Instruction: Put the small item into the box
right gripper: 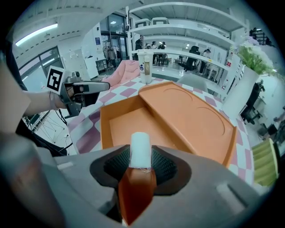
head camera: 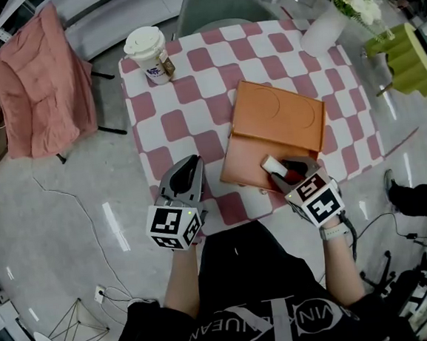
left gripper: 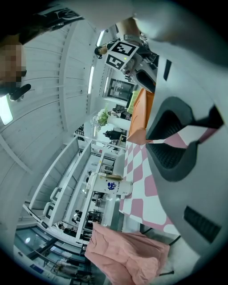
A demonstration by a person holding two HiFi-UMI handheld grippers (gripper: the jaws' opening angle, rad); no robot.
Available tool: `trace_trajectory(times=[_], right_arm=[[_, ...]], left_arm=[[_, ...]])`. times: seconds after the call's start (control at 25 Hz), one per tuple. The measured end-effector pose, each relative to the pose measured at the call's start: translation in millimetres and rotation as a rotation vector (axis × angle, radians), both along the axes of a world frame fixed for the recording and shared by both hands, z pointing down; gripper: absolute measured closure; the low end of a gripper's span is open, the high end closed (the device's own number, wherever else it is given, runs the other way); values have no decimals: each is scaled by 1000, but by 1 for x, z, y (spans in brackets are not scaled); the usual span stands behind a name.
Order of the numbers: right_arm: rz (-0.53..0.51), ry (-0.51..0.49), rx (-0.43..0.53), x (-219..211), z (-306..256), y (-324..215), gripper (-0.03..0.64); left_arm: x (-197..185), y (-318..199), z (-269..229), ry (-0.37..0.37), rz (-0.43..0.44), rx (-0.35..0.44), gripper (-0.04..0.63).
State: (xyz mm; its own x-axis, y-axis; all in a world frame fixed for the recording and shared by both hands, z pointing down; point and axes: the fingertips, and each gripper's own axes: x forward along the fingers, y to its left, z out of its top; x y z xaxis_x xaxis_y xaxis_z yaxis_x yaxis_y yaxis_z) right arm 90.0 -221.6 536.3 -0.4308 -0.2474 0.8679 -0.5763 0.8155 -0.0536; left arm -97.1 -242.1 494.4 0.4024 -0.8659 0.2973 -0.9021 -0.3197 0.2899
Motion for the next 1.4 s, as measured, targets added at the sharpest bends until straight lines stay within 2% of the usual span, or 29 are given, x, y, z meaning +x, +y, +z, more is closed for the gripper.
trace_trajectory(times=[0.4, 0.68, 0.88, 1.12, 1.4], right_arm=[[41, -36, 43, 8, -13, 6, 471], [128, -120, 106, 11, -31, 7, 472], [174, -169, 169, 16, -44, 9, 500], [226, -221, 223, 21, -58, 14, 575], [269, -270, 276, 26, -74, 19, 607]], left_arm=[[7, 7, -8, -2, 21, 17, 566], [12, 14, -13, -2, 40, 28, 566], [17, 19, -20, -5, 60, 42, 566], [23, 23, -28, -8, 87, 59, 566], [32, 25, -43, -2, 115, 88, 566]])
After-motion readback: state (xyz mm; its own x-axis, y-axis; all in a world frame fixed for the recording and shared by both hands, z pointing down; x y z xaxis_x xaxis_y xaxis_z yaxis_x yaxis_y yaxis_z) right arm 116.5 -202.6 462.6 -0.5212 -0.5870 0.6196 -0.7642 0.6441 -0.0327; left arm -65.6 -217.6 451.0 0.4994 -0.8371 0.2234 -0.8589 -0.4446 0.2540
